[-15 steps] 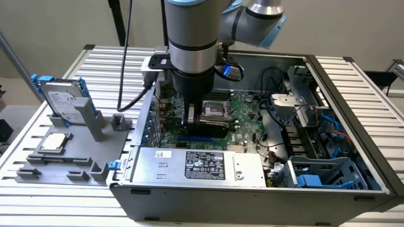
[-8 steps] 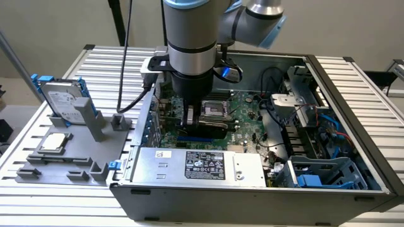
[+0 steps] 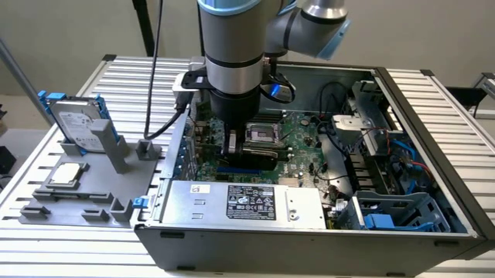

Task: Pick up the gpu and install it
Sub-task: 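Insert the gpu into the slot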

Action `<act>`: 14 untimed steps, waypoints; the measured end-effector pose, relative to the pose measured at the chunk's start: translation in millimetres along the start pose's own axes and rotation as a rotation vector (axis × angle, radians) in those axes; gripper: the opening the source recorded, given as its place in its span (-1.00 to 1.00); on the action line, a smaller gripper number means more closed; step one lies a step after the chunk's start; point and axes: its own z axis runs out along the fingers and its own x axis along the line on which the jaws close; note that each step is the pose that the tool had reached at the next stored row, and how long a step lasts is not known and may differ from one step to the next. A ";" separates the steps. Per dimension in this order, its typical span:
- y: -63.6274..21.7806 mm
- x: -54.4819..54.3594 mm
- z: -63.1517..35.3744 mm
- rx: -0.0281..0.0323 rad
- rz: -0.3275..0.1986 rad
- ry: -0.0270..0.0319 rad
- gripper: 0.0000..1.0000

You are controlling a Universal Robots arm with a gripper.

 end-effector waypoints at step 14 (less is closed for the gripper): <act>2.5 -0.9 3.4 -0.0004 -0.007 -0.0003 -0.47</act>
